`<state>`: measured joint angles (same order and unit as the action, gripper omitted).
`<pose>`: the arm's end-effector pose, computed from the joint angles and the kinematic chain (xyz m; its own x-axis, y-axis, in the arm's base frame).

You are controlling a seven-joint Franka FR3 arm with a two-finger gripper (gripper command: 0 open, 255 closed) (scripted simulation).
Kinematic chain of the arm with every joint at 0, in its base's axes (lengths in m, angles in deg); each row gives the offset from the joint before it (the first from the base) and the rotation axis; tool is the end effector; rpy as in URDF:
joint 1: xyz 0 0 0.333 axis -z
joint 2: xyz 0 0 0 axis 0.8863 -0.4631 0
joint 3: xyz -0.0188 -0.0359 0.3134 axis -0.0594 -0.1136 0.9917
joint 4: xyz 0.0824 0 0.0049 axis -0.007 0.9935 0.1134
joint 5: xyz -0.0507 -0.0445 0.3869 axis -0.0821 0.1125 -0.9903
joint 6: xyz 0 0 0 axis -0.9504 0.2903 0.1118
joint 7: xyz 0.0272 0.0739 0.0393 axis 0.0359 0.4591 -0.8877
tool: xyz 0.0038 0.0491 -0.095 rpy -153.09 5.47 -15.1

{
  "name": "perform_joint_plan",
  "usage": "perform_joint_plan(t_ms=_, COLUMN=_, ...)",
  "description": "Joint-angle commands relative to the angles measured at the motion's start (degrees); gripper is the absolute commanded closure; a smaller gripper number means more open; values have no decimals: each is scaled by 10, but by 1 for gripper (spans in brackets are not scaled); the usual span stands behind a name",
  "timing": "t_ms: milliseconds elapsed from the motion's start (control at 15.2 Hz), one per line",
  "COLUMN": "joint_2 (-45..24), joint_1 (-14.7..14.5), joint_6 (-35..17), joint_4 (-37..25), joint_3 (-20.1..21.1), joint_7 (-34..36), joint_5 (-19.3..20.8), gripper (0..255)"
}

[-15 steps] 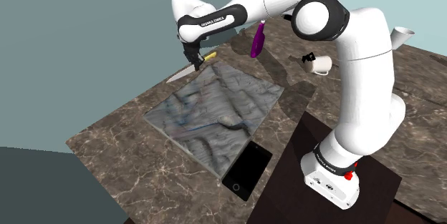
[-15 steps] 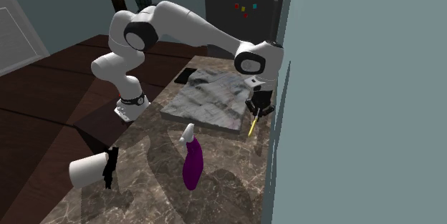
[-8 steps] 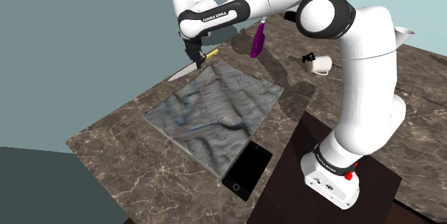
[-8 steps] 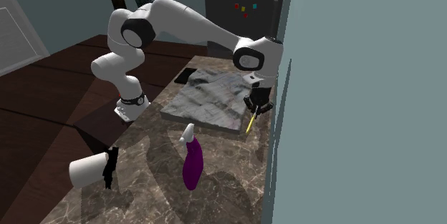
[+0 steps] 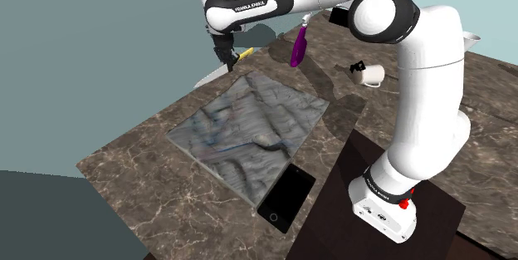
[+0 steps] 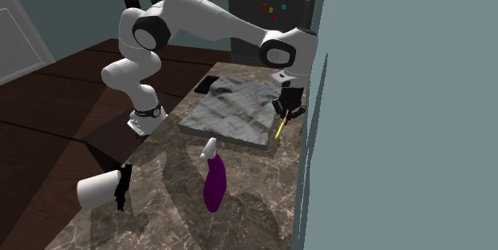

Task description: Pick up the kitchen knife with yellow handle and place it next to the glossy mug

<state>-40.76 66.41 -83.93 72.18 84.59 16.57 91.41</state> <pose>0.6861 0.1462 0.3769 0.1298 -0.9838 0.1234 -0.9903 -0.1225 0.0653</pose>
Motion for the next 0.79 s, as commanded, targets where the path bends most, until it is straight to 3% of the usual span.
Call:
perform_joint_plan(t_ms=0, joint_2=2, joint_1=-2, joint_6=15, joint_4=-13, joint_3=1, joint_7=-2, joint_5=-2, gripper=255)
perform_joint_plan(t_ms=726, joint_2=14, joint_1=-8, joint_6=91, joint_4=-80, joint_3=5, joint_7=-17, joint_5=-10, gripper=255)
